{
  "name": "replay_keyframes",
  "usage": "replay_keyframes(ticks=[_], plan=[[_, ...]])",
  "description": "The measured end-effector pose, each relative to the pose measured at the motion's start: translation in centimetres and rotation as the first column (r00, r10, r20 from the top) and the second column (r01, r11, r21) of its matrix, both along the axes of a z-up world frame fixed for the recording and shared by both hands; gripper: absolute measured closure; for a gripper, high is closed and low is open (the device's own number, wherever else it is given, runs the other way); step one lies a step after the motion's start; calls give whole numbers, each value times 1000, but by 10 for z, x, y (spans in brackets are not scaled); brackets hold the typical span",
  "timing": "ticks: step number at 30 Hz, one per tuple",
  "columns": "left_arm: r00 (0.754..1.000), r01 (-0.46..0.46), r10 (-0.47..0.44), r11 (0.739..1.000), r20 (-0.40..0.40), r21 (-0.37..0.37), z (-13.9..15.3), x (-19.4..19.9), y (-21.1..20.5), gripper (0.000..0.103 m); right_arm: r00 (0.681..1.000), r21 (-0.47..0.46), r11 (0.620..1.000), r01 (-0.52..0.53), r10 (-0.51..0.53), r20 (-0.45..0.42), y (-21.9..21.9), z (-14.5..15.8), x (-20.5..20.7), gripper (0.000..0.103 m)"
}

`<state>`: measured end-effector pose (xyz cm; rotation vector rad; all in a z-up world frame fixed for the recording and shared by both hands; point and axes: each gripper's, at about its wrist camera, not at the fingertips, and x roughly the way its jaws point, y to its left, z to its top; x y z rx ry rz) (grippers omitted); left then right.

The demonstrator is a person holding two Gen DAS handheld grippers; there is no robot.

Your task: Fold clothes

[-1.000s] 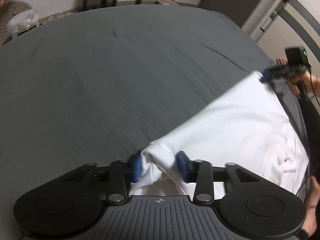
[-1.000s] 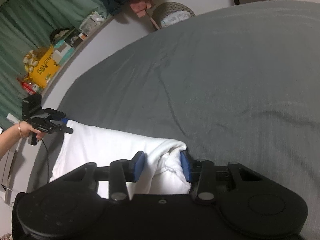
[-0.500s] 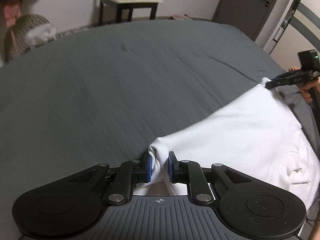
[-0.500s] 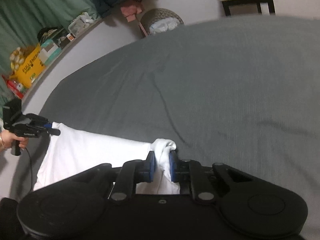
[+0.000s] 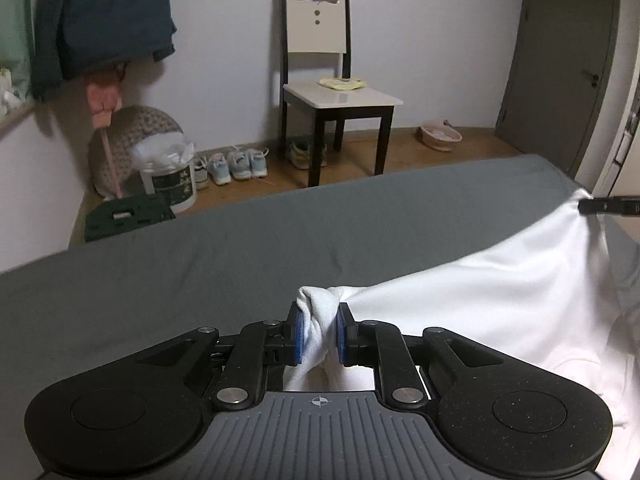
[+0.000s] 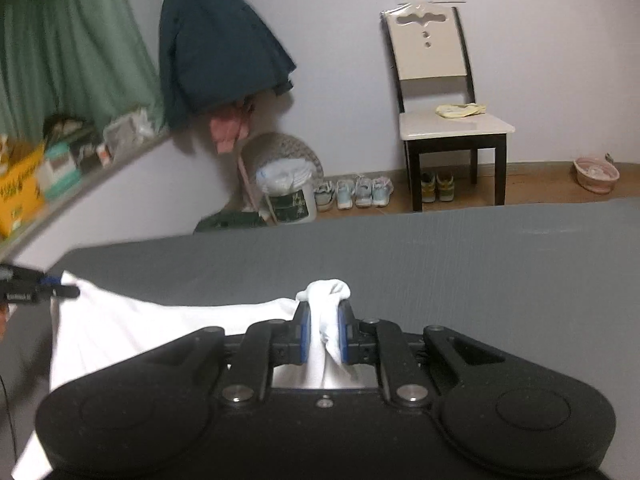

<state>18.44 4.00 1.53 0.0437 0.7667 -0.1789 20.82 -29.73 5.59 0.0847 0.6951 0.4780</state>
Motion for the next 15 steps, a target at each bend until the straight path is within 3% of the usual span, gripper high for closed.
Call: replay_keyframes(ticks=[3,6,9,15], plan=[[999,-19,19,1000,48,7,6,1,9,87,1000,23,1000,8,-9,26,-3,-2,0,89],[996,1,2,999,89,-43,3,-24,14,87,998,84,996,-25,20,56,-20,-4,-22,89],[988,65,-54,995,147,-75,8,-56,17,87,992,128,988,-84,71,105,-38,2,-51,89],[964,198,-184,979,193,-53,17,-128,9,87,975,121,977,-178,158,157,-61,13,-113,89]])
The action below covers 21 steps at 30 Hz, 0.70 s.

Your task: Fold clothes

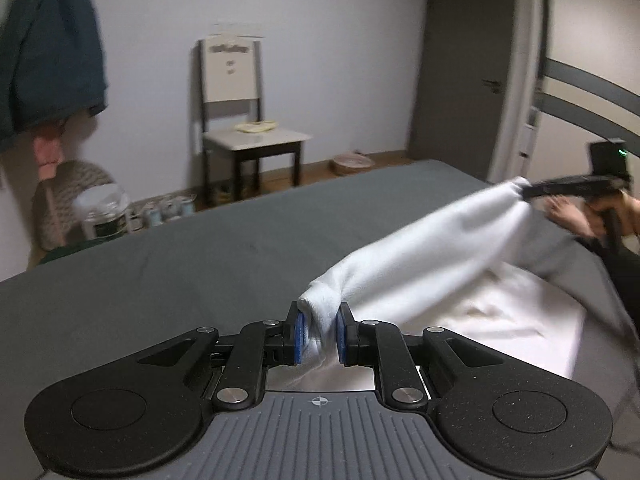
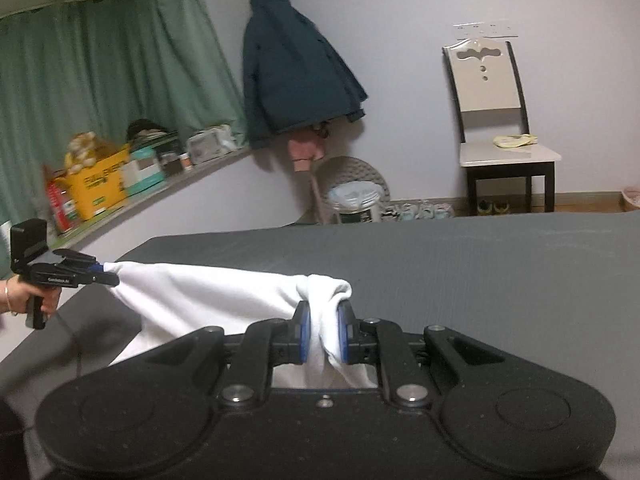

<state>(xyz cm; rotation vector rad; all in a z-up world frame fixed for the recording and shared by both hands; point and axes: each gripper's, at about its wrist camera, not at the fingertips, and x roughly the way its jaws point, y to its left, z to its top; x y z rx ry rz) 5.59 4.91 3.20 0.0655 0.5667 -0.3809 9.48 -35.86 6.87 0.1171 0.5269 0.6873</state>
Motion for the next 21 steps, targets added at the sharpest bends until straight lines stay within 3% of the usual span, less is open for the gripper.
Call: replay_keyframes(ticks=[11,15,21], plan=[[985,167,-158,977,-75,134,-24,-102,-47,87,993,-125,985,-115,110,-50,-14,-37,-96,89],[973,217,-195,955,-125,203,-36,-120,-61,87,986,-233,959,-162,153,-60,-8,-49,-118,89],[966,251,-219,923,-136,293,-39,-122,-75,87,988,-285,947,-149,129,-89,-7,-61,-131,90]])
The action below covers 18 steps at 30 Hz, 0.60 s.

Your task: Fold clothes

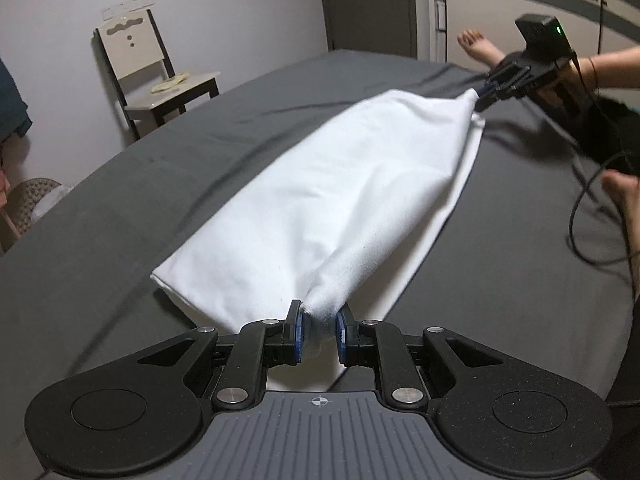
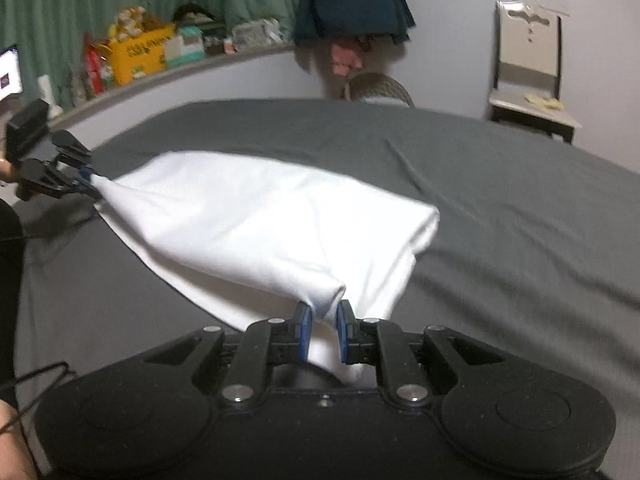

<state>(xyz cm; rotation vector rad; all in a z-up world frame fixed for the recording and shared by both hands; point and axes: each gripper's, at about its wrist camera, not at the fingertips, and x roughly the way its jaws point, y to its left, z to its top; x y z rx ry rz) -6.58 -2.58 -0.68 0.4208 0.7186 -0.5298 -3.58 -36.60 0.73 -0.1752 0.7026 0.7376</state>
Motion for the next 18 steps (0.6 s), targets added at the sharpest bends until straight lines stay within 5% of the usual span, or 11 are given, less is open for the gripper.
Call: replay_keyframes(ticks=[6,8,10,12,18], plan=[[998,68,-69,979,-1,193,-8,-8,-20,87,999,-21,1000,21,-22,-33,-10,-17,-3,92],[997,74,-77,966,5,249,-10,-12,-27,80,999,-4,1000,14,-14,-35,-13,-17,-6,92],[998,64,-69,952,6,299,-12,-14,-33,80,999,15,1000,7,-7,-40,-12,-15,-8,80],[998,55,-64,943,19,327,-10,-17,-35,80,998,35,999,15,-13,-58,-10,-13,-10,45],[989,45,-95,918,109,395,-2,-40,-46,78,959,290,938,190,-115,-258,-18,-8,-11,43]])
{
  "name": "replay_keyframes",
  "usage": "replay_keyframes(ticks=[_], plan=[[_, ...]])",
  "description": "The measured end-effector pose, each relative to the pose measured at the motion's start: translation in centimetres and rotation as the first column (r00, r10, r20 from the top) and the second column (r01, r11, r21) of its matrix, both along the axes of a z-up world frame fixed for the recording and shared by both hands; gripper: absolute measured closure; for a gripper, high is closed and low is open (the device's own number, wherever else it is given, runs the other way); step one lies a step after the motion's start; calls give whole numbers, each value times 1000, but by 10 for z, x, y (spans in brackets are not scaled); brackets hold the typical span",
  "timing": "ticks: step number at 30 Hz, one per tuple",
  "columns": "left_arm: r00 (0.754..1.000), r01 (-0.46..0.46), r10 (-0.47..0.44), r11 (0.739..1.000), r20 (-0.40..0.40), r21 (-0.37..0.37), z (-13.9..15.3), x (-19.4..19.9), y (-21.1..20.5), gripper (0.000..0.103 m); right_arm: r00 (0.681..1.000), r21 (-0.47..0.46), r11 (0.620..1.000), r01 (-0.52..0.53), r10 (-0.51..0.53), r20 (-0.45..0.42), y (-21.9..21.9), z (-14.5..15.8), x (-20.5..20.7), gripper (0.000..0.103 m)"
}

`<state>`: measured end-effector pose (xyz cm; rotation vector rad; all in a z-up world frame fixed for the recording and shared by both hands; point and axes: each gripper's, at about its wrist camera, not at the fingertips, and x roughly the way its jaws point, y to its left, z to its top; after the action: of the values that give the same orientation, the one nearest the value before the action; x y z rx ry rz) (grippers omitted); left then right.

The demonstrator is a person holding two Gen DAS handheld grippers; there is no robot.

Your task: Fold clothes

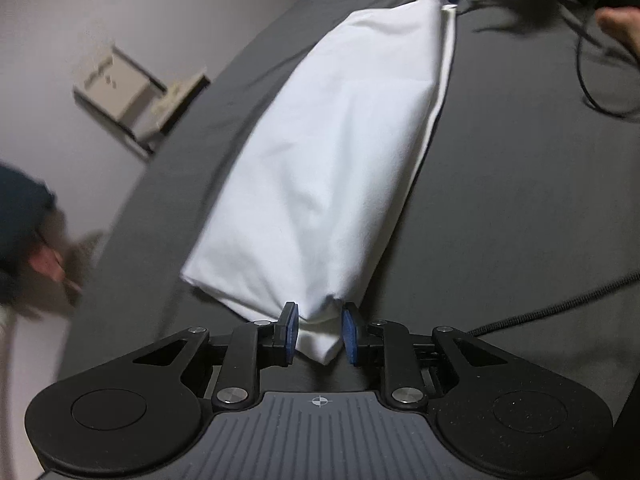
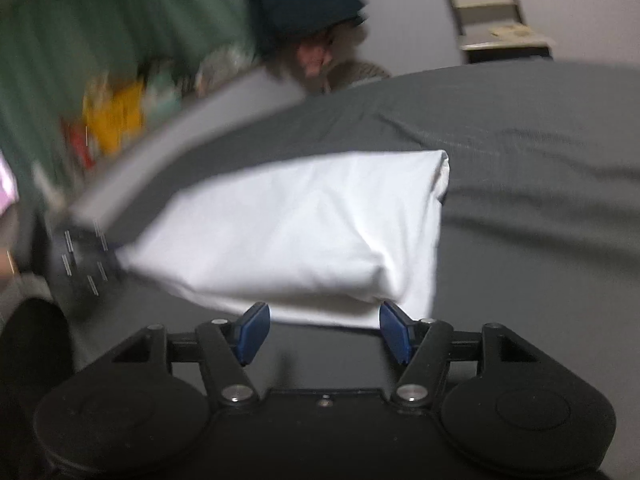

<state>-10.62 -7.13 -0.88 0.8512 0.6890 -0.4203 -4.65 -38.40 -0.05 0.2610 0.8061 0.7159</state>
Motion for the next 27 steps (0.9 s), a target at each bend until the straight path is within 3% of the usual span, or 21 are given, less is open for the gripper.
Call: replay_keyframes(ticks=[1,2,4,6,9,12,15,17,20,22,23,24,25,27], plan=[[1000,6,-6,1000,18,11,2,-4,-2,65,999,47,998,36,-35,-28,-2,0,0,43],[999,12,-13,1000,35,22,3,-8,-4,32,995,72,994,80,-75,-68,-3,-1,2,44],[997,14,-14,1000,76,-4,11,-14,-9,0,977,117,979,168,-150,-150,-6,-6,5,50],[993,32,-31,999,117,-10,17,-18,-15,0,951,160,955,251,-213,-224,-12,-14,7,58],[990,33,-50,992,130,126,13,-16,-29,0,906,193,912,361,-294,-304,-20,-26,12,60],[981,76,-119,962,152,264,4,-17,-40,1,880,239,878,414,-319,-352,-23,-34,14,60],[975,106,-159,947,154,304,3,-16,-46,9,865,277,850,448,-335,-373,-23,-36,16,60],[972,113,-175,933,156,343,-1,-15,-50,42,854,262,844,467,-354,-383,-22,-36,20,60],[963,192,-250,898,100,396,-9,-16,-55,58,835,244,834,494,-377,-400,-19,-39,25,61],[953,238,-294,870,67,432,-16,-17,-59,61,827,251,824,508,-386,-409,-18,-42,28,70],[952,246,-301,863,57,442,-18,-17,-60,72,825,258,818,514,-388,-411,-19,-43,29,81],[951,252,-305,856,48,451,-21,-17,-61,81,822,266,812,520,-391,-414,-19,-45,30,86],[949,256,-311,845,43,470,-23,-16,-61,88,822,269,810,522,-394,-411,-18,-45,31,87],[944,258,-326,820,46,511,-27,-14,-59,91,840,255,827,502,-395,-373,-15,-40,28,90]])
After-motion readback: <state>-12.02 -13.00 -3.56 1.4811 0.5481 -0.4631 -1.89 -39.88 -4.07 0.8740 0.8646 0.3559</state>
